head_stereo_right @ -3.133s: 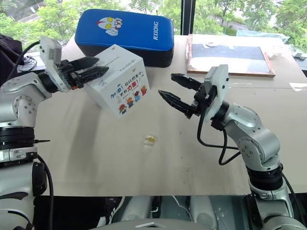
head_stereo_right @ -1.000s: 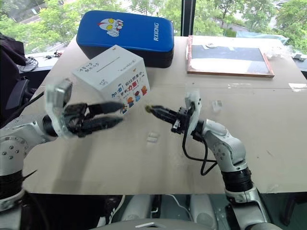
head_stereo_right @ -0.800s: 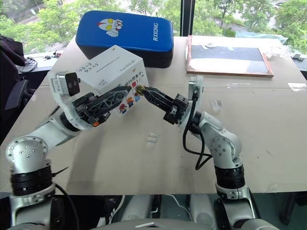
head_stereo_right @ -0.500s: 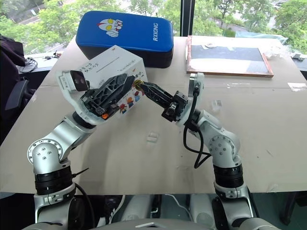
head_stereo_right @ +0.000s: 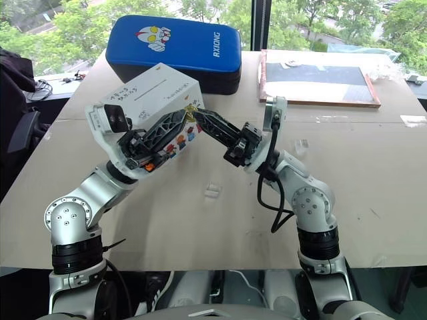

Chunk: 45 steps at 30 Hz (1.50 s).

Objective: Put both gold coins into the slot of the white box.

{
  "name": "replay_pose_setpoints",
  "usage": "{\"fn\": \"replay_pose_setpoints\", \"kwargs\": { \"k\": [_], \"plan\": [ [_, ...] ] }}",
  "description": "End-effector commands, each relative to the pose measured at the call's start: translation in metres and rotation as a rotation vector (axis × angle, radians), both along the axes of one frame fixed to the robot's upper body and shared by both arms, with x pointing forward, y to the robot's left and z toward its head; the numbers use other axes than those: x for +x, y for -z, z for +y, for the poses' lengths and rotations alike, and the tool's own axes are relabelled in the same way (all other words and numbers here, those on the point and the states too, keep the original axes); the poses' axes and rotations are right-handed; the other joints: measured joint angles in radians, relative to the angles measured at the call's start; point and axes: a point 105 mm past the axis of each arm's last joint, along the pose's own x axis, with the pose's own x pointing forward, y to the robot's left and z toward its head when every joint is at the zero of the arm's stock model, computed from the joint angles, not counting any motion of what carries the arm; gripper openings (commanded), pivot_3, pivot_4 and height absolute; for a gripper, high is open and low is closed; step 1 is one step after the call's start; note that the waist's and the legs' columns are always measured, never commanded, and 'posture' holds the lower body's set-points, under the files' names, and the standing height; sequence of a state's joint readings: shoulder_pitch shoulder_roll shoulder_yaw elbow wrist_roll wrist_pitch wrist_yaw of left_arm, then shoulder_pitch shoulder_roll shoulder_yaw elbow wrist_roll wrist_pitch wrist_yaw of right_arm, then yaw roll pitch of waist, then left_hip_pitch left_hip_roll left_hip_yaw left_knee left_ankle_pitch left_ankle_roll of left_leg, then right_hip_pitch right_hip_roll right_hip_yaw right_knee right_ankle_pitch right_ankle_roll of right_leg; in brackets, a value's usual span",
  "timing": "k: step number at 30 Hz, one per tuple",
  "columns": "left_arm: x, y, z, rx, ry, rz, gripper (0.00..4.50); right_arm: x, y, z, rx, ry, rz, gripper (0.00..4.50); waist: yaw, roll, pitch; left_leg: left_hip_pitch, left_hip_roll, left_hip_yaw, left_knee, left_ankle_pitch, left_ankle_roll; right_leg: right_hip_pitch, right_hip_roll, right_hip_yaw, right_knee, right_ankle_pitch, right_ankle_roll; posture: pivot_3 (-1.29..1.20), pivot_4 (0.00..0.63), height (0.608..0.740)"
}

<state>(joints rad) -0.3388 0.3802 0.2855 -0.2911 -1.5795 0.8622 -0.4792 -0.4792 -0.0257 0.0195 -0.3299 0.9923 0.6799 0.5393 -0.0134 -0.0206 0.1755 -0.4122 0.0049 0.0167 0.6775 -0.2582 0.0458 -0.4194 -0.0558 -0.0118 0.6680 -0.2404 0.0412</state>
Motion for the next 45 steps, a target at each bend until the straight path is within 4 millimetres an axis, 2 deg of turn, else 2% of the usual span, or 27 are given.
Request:
{"fn": "replay_pose_setpoints", "kwargs": {
  "k": [1,3,8,13,16,19,22,24,28,31,37,45],
  "plan": [
    [-0.003,-0.002,-0.004,0.023,0.017,-0.027,0.00,-0.012,-0.018,0.001,0.032,-0.040,-0.072,0.29,0.000,0.000,0.000,0.000,0.000,0.000,0.000,0.000,0.000,0.000,0.000,0.000,0.000,0.000,0.000,0.00,0.150,0.740],
    [0.002,-0.005,0.001,0.032,-0.024,-0.045,0.00,-0.012,-0.019,0.001,0.033,-0.043,-0.073,0.85,0.000,0.000,0.000,0.000,0.000,0.000,0.000,0.000,0.000,0.000,0.000,0.000,0.000,0.000,0.000,0.00,0.150,0.740],
    [0.009,-0.034,0.028,0.062,-0.131,-0.152,0.00,0.004,-0.018,-0.010,0.013,0.073,-0.070,3.27,0.000,0.000,0.000,0.000,0.000,0.000,0.000,0.000,0.000,0.000,0.001,0.000,0.000,0.000,0.000,0.00,0.150,0.740],
    [0.019,-0.063,0.049,0.219,-0.264,-0.264,0.00,0.009,-0.010,-0.023,-0.050,0.121,-0.084,3.27,0.000,0.000,0.000,0.000,0.000,0.000,0.000,0.000,0.000,0.000,0.001,0.000,-0.001,0.000,0.000,0.00,0.150,0.740],
    [0.038,-0.071,0.066,0.381,-0.424,-0.290,0.00,0.014,0.003,-0.027,-0.234,0.191,-0.180,3.27,0.001,0.000,0.000,-0.001,0.000,0.001,0.000,0.000,0.000,0.000,0.001,0.000,-0.003,0.000,0.000,0.00,0.150,0.740],
    [0.055,-0.063,0.084,0.627,-0.561,-0.333,0.00,0.020,0.013,-0.029,-0.407,0.273,-0.320,3.27,-0.002,0.000,0.000,-0.001,0.000,0.002,-0.001,0.000,0.000,0.000,0.002,0.000,-0.004,0.000,0.000,0.00,0.150,0.740],
    [0.068,-0.051,0.109,0.844,-0.642,-0.367,0.00,0.022,0.010,-0.027,-0.451,0.316,-0.398,3.27,-0.003,0.000,0.000,0.000,0.000,0.003,-0.003,0.000,0.000,-0.001,0.002,0.001,-0.005,0.000,0.000,0.00,0.150,0.740],
    [0.072,-0.046,0.120,0.919,-0.651,-0.374,0.00,0.021,0.008,-0.025,-0.459,0.325,-0.429,3.27,-0.002,0.000,0.000,0.000,0.001,0.003,-0.006,0.002,-0.004,-0.003,0.003,0.002,-0.005,0.000,0.000,0.00,0.150,0.740],
    [0.082,-0.045,0.135,0.946,-0.675,-0.362,0.00,0.017,0.000,-0.025,-0.434,0.336,-0.456,3.27,0.001,0.000,0.001,-0.003,0.002,0.003,-0.006,0.002,-0.004,-0.004,0.002,0.001,-0.006,0.000,0.000,0.00,0.150,0.740],
    [0.086,-0.038,0.140,0.998,-0.680,-0.366,0.00,0.017,-0.004,-0.025,-0.413,0.347,-0.465,3.27,0.001,0.000,0.001,-0.004,0.001,0.004,-0.006,0.002,-0.004,-0.004,0.001,0.001,-0.007,0.000,0.000,0.00,0.150,0.740],
    [0.091,-0.032,0.136,0.980,-0.643,-0.346,0.00,0.018,-0.019,-0.027,-0.320,0.382,-0.465,3.27,0.001,0.000,0.001,-0.003,0.001,0.004,-0.006,0.002,-0.004,-0.004,0.001,0.001,-0.005,0.000,0.000,0.00,0.150,0.740],
    [0.089,-0.021,0.127,0.994,-0.561,-0.339,0.00,0.019,-0.018,-0.026,-0.315,0.389,-0.458,3.27,0.000,0.000,0.001,-0.003,0.001,0.004,-0.006,0.002,-0.003,-0.004,0.001,0.001,-0.005,0.000,0.000,0.00,0.150,0.740]
  ]
}}
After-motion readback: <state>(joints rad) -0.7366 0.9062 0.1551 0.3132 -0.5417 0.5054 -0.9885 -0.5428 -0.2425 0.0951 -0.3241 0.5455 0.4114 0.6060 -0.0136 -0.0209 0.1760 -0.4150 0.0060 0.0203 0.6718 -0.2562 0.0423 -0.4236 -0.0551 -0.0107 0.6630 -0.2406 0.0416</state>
